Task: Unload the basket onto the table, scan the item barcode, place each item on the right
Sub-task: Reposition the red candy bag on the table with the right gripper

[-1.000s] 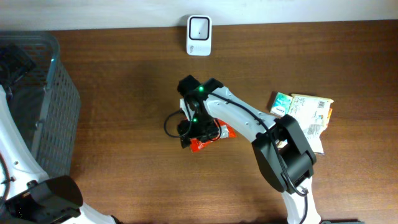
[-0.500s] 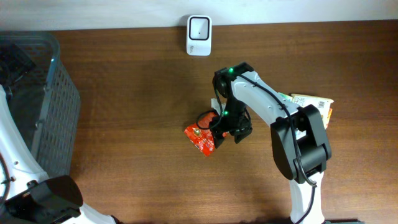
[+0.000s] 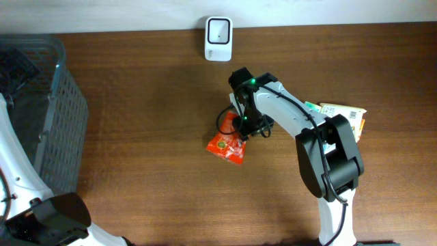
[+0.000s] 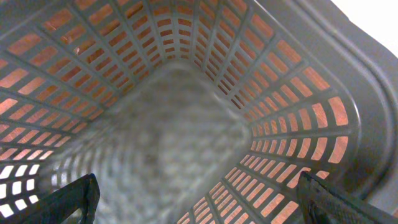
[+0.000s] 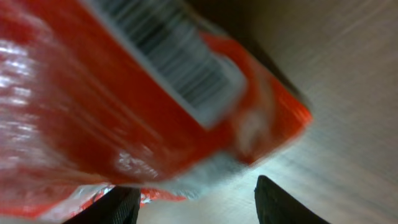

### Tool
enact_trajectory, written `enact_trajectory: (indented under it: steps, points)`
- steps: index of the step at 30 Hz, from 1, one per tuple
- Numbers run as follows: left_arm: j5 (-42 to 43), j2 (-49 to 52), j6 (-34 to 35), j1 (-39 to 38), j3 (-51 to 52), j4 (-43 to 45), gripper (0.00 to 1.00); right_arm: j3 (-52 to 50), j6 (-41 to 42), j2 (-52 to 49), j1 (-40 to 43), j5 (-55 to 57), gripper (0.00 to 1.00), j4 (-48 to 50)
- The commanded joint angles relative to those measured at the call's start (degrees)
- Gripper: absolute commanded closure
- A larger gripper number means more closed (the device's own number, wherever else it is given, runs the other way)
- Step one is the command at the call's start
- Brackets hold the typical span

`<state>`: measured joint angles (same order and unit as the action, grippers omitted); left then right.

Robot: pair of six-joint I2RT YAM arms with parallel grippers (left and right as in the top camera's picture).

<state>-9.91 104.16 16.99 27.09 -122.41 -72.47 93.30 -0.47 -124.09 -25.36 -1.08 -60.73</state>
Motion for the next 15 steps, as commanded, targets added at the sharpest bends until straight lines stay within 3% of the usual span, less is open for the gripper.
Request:
enact_trajectory:
  steps: [1,4,8,11,15]
  points:
    - [-0.2,0.0,0.5,0.1,0.1,0.1,0.01,-0.6,-5.1,0.0,0.0,9.6,0.40,6.0]
    - [-0.2,0.0,0.5,0.1,0.1,0.1,0.01,-0.5,-13.9,0.0,0.0,9.1,0.33,10.6]
    - [-0.2,0.0,0.5,0.1,0.1,0.1,0.01,2.2,-14.2,0.2,0.8,5.9,0.30,12.1]
    - [-0.2,0.0,0.5,0.1,0.1,0.1,0.01,7.4,-10.6,1.6,3.1,-2.9,0.27,9.5]
    - [-0.2,0.0,0.5,0.1,0.1,0.1,0.01,11.5,-1.4,2.3,8.8,-24.1,0.20,6.3]
